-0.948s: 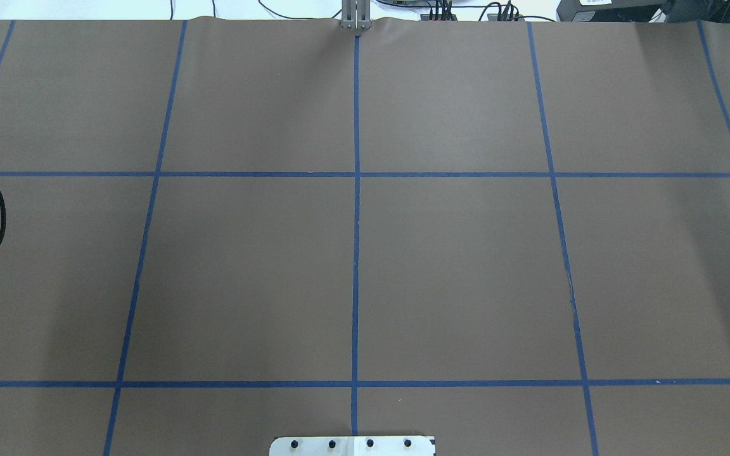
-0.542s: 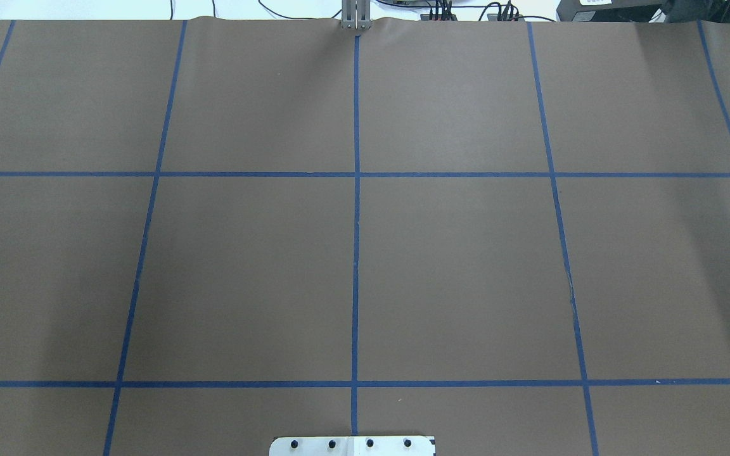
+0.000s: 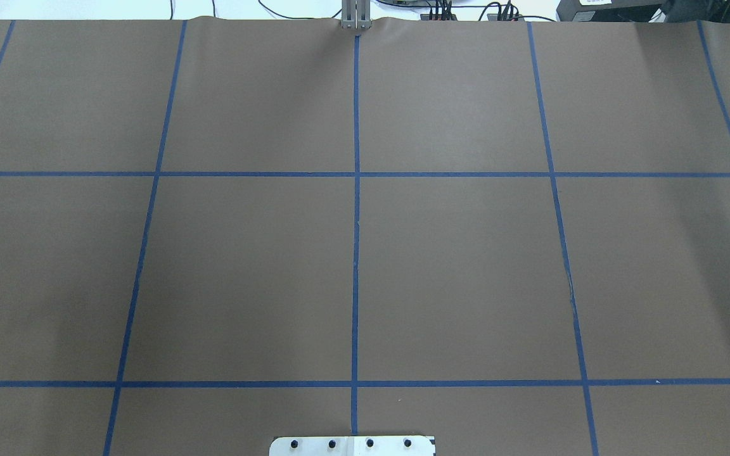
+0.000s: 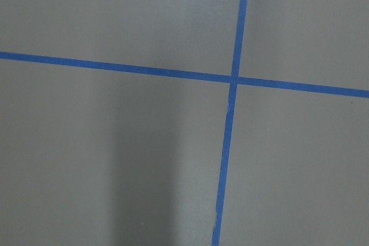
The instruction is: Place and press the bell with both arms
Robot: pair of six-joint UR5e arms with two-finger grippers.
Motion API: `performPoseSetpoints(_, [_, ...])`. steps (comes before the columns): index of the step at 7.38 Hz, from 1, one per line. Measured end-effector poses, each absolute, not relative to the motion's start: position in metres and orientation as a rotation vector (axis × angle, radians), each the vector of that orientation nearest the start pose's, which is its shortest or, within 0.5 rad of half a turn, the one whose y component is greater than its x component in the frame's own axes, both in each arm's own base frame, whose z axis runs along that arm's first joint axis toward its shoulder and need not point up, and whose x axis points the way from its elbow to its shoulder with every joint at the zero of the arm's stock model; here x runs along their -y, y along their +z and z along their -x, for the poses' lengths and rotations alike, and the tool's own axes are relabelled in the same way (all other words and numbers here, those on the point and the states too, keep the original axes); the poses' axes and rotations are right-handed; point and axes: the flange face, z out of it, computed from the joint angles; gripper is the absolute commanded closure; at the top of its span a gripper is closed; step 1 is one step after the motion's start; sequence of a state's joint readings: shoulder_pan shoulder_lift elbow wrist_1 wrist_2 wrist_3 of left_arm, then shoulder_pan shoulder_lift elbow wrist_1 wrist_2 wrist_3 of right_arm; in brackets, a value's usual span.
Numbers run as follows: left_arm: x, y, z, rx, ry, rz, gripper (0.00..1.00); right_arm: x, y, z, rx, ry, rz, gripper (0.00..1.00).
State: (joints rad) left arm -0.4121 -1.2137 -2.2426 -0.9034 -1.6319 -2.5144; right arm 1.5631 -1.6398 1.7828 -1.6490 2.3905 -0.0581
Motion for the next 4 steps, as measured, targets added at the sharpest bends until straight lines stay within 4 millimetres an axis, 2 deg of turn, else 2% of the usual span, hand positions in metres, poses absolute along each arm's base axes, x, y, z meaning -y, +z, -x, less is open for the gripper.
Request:
performPoseSetpoints(2, [0.197,0.617,-0.206,0.372,-1.427,-0.098,0.0,0.463,0.589,-0.057,0.817,-0.09,-0.087,0.0])
performPoseSetpoints(4, [0.182,0.673,-0.196,0.336,-1.448,-0.137,0.0,0.462,0.586,-0.057,0.814,-0.092,-0.093,0.0])
